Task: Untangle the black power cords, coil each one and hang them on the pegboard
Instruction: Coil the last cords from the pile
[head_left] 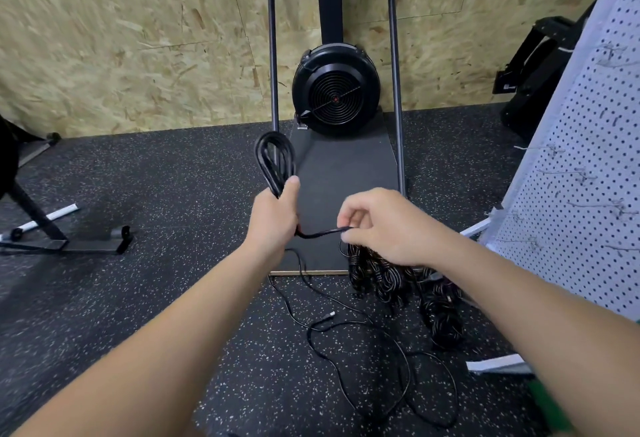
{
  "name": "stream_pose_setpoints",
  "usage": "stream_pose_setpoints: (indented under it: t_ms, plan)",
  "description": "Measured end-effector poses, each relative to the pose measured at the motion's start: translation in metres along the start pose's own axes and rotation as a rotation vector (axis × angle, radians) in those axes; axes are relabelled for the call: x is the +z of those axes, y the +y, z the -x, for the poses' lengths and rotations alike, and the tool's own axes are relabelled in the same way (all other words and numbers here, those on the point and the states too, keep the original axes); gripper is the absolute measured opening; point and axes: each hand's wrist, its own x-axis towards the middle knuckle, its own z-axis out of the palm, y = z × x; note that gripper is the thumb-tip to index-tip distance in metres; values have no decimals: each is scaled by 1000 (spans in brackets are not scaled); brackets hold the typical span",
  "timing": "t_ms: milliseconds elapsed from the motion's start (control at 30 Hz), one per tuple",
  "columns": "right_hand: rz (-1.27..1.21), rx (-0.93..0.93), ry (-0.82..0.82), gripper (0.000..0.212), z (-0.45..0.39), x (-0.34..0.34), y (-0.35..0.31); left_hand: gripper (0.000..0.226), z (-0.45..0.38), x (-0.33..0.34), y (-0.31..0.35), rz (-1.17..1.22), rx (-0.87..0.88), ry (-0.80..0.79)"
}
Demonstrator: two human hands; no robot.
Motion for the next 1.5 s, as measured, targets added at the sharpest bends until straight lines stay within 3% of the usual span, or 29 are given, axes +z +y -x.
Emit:
stream_pose_setpoints:
  t_ms: [100,200,267,333,400,533,633,733,833,1033,1200,1333,1500]
  plan:
    - [-150,-62,74,9,4,-2,-9,56,24,7,9,35,-121,-223]
    - [-257,109,112,26,4,-5,-5,75,46,16,20,149,-282,-517]
    - [-245,214,144,23,1,-7,2,59,54,20,21,156,-270,-692]
    - [-236,269,151,17,0,-8,10,27,58,22,21,185,-252,-778]
    - [-255,261,68,19,1,-9,20,15,59,22,23,275,-277,-788]
    - [-388,240,-182,36,5,-11,42,14,48,16,22,388,-293,-787]
    - [-349,238,-279,22,6,-13,52,30,33,10,12,389,-276,-722]
    - [-301,198,-219,14,6,-16,48,39,22,5,2,366,-242,-640]
    - [-312,152,-20,17,1,-25,32,47,17,2,-3,106,-128,-581]
    - [-190,-45,315,17,-5,-30,6,37,45,22,-11,-89,-45,-769]
    - [-37,-49,327,16,-4,-31,4,26,67,42,-17,-104,-84,-826]
    - [56,-65,317,12,1,-42,15,35,60,43,-21,-179,-68,-747]
    - [208,-140,331,12,1,-45,24,26,55,38,-10,-179,14,-693]
